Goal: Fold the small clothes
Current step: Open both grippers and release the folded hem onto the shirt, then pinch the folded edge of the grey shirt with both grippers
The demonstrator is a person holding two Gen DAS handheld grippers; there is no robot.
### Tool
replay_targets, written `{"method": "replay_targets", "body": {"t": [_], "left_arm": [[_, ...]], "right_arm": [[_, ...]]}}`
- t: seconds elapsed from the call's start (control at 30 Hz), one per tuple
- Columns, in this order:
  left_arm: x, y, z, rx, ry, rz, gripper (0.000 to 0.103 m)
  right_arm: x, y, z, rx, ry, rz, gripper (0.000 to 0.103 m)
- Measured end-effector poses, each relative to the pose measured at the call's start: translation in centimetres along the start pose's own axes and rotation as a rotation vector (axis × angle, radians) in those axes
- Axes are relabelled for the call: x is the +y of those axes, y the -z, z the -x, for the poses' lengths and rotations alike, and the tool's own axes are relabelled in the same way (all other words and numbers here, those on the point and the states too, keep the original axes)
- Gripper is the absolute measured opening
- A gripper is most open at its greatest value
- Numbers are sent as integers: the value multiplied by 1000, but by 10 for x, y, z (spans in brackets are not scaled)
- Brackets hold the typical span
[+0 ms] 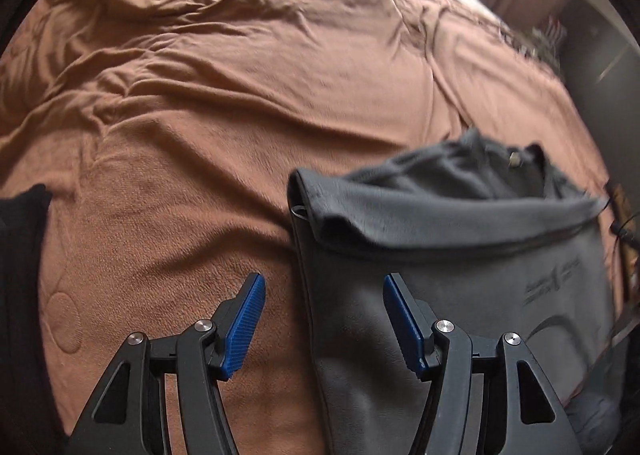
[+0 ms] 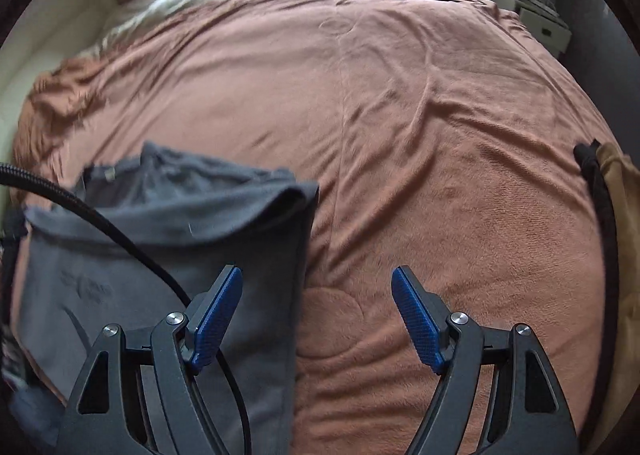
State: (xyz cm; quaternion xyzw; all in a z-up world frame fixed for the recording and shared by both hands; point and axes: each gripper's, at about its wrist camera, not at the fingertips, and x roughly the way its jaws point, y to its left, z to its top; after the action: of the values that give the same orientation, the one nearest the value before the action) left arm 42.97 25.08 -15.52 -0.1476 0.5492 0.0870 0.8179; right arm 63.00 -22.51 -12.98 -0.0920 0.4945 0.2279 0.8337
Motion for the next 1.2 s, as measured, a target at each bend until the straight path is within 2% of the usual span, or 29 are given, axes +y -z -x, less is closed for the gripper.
{"method": "replay_targets", "body": {"t": [0.07,0.17,0.43,0.7,0.77,0.87,1.0,1.2], "left_arm": [[-6,1,-13,29,-77,-42,63],[-6,0,-26,37,-149,-85,63],[-2,-25,-29,-26,-167,-90,63],[5,-49,-42,-58,-94,-38,61],[9,-52,-46,-63,-47,-11,56],[15,-55,-49,-79,23,32,47],[23,-58,-51,-90,73,78,43],[34,-60,-46,-120,136,141,16]], "right_arm": [[6,0,-6,19,24,23,76],[13,-2,-19,45,56,41,76],[20,-22,-43,29,94,58,76],[10,-42,-60,-24,54,-11,75],[8,-44,-63,-38,24,-31,63],[3,-45,-67,-57,-28,-54,50],[-2,-45,-71,-72,-55,-76,42],[-12,-45,-65,-99,-95,-129,23]]}}
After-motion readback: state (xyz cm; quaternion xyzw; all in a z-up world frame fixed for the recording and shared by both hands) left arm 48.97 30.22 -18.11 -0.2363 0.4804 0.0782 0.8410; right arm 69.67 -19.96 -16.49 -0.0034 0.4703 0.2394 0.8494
